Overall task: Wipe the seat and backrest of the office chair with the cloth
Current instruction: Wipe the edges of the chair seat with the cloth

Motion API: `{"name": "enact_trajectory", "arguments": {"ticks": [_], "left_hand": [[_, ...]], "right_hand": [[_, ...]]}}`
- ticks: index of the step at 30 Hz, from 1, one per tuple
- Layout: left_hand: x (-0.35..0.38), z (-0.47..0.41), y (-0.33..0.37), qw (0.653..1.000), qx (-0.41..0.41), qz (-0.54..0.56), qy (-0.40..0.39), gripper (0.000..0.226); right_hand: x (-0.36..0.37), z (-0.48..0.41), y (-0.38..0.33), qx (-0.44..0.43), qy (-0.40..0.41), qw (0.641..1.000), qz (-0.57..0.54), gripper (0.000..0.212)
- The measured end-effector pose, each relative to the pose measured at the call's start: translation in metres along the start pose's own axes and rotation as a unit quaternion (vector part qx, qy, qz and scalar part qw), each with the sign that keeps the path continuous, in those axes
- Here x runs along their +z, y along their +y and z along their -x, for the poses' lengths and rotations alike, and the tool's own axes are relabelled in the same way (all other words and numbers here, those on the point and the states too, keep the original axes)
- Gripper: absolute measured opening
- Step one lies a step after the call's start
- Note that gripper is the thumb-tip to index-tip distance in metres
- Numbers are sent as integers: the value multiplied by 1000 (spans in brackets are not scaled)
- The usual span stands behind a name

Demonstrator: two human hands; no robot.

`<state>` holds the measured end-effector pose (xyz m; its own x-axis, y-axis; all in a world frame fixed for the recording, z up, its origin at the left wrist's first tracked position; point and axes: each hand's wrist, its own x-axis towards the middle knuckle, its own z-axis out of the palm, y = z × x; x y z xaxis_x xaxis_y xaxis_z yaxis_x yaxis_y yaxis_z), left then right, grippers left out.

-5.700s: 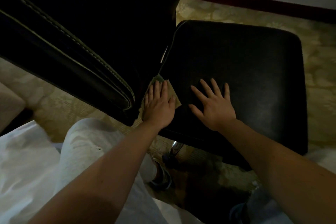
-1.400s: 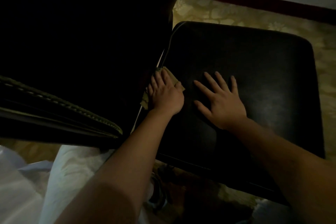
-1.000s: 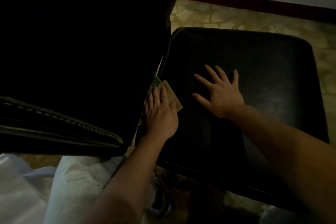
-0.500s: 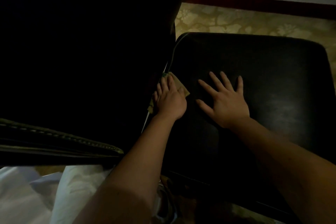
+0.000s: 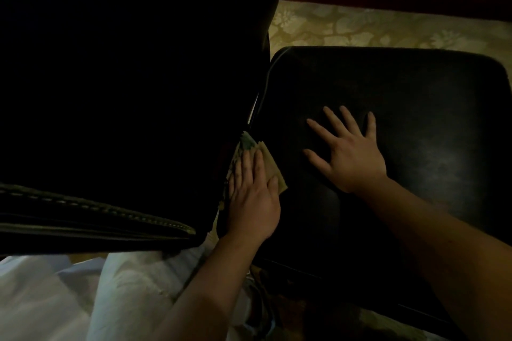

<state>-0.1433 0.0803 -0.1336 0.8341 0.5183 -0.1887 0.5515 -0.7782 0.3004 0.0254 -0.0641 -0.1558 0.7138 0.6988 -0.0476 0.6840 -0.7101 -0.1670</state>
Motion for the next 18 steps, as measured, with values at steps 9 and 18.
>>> {"name": "enact_trajectory", "arguments": {"ticks": [9,18], "left_hand": [[2,-46,23,999,-41,-10,-14,66],[-7,-104,55,998,-59,-23,-3,66]], "right_hand": [[1,-1,-1,9,-3,1000,6,72],[-1,-2,-5,23,-11,1000,12,74]]}}
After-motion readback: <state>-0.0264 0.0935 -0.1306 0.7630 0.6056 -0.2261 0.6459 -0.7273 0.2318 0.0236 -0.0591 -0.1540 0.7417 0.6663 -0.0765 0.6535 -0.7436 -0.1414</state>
